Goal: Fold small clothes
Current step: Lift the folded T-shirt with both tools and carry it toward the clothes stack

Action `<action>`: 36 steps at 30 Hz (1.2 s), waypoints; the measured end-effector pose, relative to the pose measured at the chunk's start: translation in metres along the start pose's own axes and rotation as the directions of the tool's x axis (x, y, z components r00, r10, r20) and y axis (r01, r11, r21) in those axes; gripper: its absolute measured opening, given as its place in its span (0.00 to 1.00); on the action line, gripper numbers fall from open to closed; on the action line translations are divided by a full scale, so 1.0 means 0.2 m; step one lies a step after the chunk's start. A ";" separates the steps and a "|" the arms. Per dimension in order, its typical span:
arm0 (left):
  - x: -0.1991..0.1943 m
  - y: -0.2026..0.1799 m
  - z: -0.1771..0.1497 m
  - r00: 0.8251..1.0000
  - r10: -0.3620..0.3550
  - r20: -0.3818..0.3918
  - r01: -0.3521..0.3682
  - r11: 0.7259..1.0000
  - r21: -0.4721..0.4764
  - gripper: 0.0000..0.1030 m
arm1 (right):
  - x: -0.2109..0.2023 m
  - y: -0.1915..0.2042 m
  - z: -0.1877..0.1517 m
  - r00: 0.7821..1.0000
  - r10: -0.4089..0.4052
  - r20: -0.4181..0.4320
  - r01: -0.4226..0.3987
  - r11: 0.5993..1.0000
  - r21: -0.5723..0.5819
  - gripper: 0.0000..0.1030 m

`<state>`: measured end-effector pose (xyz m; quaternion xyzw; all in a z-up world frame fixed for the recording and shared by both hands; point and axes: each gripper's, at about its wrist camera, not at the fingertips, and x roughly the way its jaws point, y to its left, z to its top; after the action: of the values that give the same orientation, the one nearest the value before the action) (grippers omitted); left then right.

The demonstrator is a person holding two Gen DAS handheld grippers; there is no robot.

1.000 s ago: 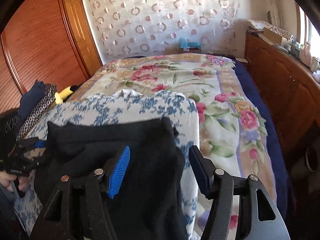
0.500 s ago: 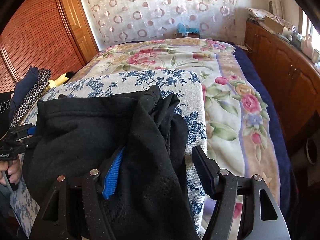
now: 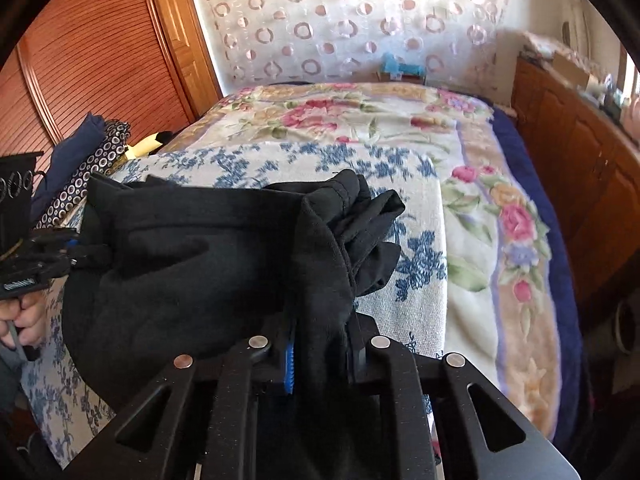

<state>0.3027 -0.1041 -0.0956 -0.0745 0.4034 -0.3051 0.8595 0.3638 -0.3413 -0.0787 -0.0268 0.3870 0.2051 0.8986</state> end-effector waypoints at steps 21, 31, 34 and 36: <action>-1.27 0.41 -0.15 0.894 0.225 0.387 -0.176 0.972 -0.157 0.11 | -0.14 0.97 0.61 0.934 0.267 0.236 -0.177 0.922 -0.345 0.15; -1.62 0.86 -0.31 0.808 0.399 0.433 -0.256 0.901 -0.352 0.11 | 0.27 1.52 1.09 0.901 0.398 0.173 -0.279 0.837 -0.471 0.15; -1.58 1.06 -0.38 0.808 0.442 0.389 -0.271 0.866 -0.421 0.11 | 0.50 1.63 1.19 0.909 0.394 0.134 -0.284 0.823 -0.492 0.15; -1.50 1.14 -0.41 0.817 0.472 0.331 -0.303 0.840 -0.450 0.11 | 0.66 1.66 1.23 0.924 0.369 0.100 -0.275 0.825 -0.494 0.15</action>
<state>0.2021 0.2634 -0.0410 -0.2182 0.2615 -0.0127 0.9401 0.4840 0.0589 0.0363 -0.1583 0.2362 0.4437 0.8499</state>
